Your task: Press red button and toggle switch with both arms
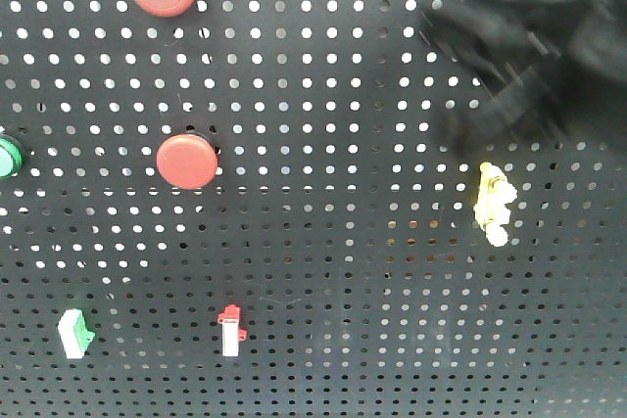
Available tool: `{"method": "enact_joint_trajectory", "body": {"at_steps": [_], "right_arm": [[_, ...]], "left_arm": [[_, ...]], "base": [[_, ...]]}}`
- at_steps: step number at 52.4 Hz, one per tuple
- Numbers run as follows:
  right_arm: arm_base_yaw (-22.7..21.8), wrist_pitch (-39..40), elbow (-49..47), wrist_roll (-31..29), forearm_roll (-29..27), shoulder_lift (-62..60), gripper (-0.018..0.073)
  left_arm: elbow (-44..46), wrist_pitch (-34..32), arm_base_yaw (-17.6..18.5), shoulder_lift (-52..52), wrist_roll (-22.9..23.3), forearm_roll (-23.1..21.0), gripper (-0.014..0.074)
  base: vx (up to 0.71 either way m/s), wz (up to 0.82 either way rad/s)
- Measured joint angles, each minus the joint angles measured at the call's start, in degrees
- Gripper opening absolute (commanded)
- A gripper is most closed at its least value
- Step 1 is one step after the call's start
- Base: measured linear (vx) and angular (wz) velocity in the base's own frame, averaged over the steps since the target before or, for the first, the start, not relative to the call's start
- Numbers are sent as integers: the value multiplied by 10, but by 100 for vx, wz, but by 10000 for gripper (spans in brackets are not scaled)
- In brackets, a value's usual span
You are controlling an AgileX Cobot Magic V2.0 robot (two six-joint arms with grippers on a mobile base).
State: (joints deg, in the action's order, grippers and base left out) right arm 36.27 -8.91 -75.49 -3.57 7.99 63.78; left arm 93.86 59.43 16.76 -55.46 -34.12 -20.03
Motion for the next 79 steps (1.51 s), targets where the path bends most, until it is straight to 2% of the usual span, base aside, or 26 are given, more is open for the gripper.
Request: {"method": "enact_joint_trajectory", "body": {"at_steps": [13, 24, 30, 39, 45, 62, 72, 79], "right_arm": [[0, -75, -33, 0, 6, -1, 0], [0, -98, -34, 7, 28, -7, 0], [0, -113, -36, 49, 76, -7, 0], [0, -120, -37, 150, 174, -17, 0], [2, -122, -37, 196, 212, -25, 0], [7, -158, -36, 275, 297, -26, 0], [3, -211, -37, 357, 400, -37, 0], [3, -228, -38, 375, 420, -54, 0]], "left_arm": [[0, -5, 0, 0, 1, 4, 1], [0, -11, 0, 0, 1, 5, 1], [0, -12, 0, 0, 1, 6, 1], [0, -13, 0, 0, 1, 6, 1], [0, -13, 0, 0, 1, 6, 1], [0, -13, 0, 0, 1, 6, 1], [0, -13, 0, 0, 1, 6, 1], [0, -13, 0, 0, 2, 6, 1]], "base": [[0, 0], [0, 0], [0, 0], [0, 0], [0, 0], [0, 0], [0, 0], [0, 0]]}}
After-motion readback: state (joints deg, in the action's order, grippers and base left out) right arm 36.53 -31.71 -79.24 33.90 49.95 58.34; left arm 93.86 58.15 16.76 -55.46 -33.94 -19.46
